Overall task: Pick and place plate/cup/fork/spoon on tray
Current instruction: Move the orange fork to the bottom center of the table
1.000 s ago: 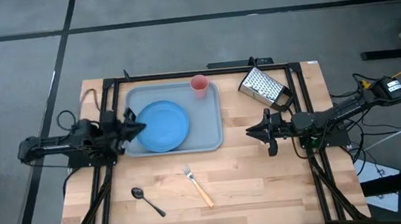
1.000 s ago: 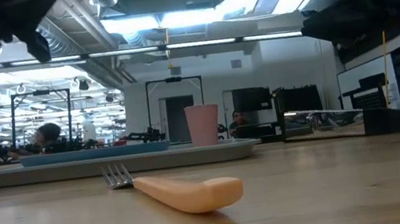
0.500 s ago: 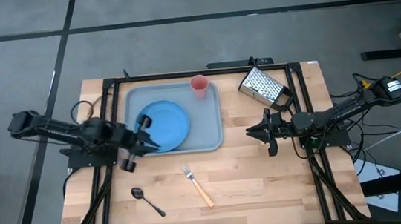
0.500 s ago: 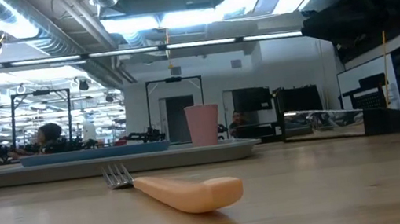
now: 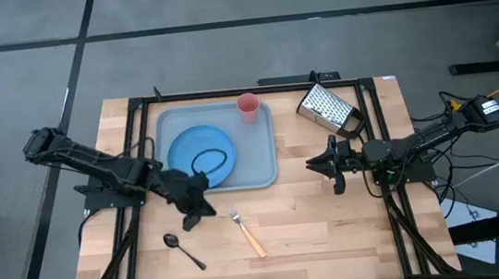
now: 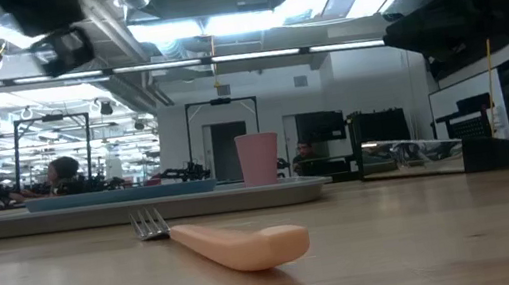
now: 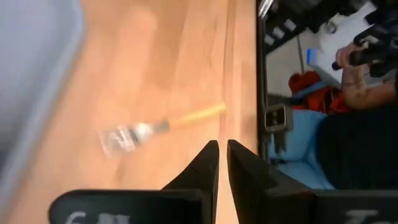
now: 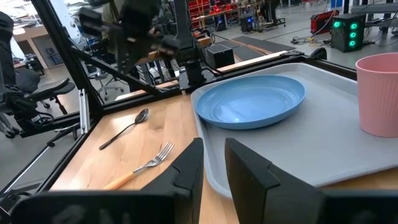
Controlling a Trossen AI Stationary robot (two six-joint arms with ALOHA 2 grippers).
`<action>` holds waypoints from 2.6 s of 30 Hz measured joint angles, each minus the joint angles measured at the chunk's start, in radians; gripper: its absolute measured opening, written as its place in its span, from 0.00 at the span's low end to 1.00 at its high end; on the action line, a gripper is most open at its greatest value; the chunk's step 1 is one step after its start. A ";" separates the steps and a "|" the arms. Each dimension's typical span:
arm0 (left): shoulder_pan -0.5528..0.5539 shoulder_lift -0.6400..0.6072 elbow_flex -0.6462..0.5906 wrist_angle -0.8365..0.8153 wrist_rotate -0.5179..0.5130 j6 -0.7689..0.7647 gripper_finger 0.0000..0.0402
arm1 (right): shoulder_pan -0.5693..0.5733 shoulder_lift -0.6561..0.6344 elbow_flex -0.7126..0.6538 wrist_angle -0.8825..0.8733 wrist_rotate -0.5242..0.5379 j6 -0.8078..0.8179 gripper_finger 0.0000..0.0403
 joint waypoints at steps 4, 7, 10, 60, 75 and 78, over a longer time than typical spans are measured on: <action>-0.088 0.037 0.001 -0.012 -0.001 -0.191 0.07 | 0.000 0.000 0.000 -0.009 0.000 0.002 0.18; -0.162 0.076 0.001 -0.012 0.000 -0.329 0.07 | 0.000 0.000 0.000 -0.011 0.000 0.001 0.18; -0.227 0.110 0.001 -0.012 -0.017 -0.417 0.07 | 0.000 0.000 0.000 -0.011 0.000 0.000 0.18; -0.059 0.733 0.343 0.163 0.075 -0.039 0.03 | 0.000 0.000 0.000 -0.123 -0.008 0.004 0.18; -0.057 0.735 0.447 -0.152 0.071 -0.115 0.00 | 0.000 0.000 0.000 -0.124 -0.008 0.004 0.18; -0.056 0.735 0.527 -0.240 0.019 -0.031 0.00 | 0.000 0.000 0.000 -0.124 -0.008 0.004 0.18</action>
